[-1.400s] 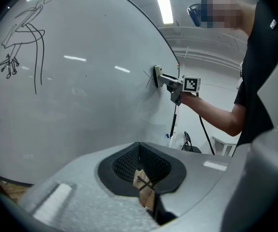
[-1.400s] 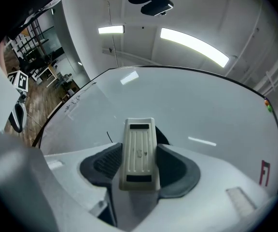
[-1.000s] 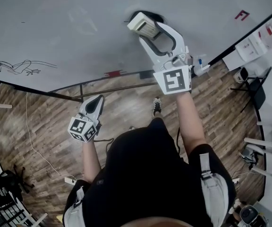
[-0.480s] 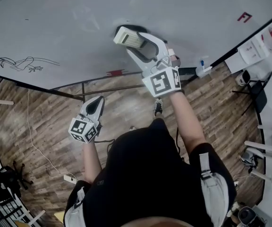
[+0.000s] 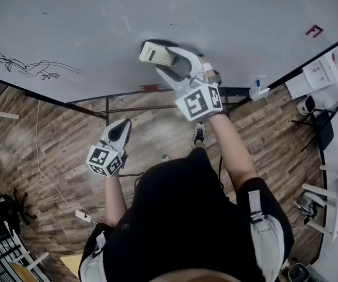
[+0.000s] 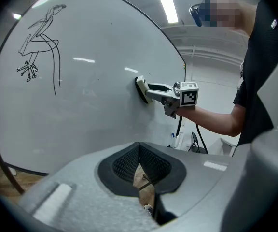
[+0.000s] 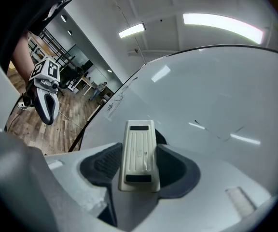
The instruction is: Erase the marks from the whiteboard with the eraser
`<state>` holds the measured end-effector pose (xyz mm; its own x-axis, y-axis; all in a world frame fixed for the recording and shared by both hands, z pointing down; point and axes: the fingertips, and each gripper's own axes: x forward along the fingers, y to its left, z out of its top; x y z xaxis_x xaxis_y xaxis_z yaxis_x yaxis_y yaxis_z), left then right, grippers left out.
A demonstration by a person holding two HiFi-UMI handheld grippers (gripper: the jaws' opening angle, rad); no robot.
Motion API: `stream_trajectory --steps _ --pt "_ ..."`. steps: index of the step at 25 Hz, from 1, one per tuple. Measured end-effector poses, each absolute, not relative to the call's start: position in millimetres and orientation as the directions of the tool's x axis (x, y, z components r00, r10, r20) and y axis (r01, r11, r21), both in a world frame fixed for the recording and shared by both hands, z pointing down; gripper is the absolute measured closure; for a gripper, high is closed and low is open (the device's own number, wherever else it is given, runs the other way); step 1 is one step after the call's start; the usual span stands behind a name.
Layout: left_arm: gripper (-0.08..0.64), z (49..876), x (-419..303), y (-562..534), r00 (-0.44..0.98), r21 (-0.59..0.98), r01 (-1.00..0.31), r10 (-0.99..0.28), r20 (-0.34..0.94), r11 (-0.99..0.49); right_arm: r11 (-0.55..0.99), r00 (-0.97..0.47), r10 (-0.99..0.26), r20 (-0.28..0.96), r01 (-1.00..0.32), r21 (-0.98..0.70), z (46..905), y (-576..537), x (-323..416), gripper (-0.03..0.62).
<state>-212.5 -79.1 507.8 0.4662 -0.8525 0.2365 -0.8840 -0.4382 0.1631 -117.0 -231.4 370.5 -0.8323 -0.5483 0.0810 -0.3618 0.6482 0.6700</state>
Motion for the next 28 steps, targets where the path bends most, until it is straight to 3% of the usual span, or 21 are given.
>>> stream_trajectory --steps 15,28 --pt "0.549 506 -201 -86 0.488 0.163 -0.872 -0.842 0.230 -0.461 0.615 -0.839 -0.542 -0.044 -0.432 0.659 313 -237 -90 0.365" --pt "0.549 505 -177 -93 0.533 0.150 -0.846 -0.814 0.233 -0.511 0.495 -0.752 -0.647 -0.129 -0.543 0.678 276 -251 -22 0.365"
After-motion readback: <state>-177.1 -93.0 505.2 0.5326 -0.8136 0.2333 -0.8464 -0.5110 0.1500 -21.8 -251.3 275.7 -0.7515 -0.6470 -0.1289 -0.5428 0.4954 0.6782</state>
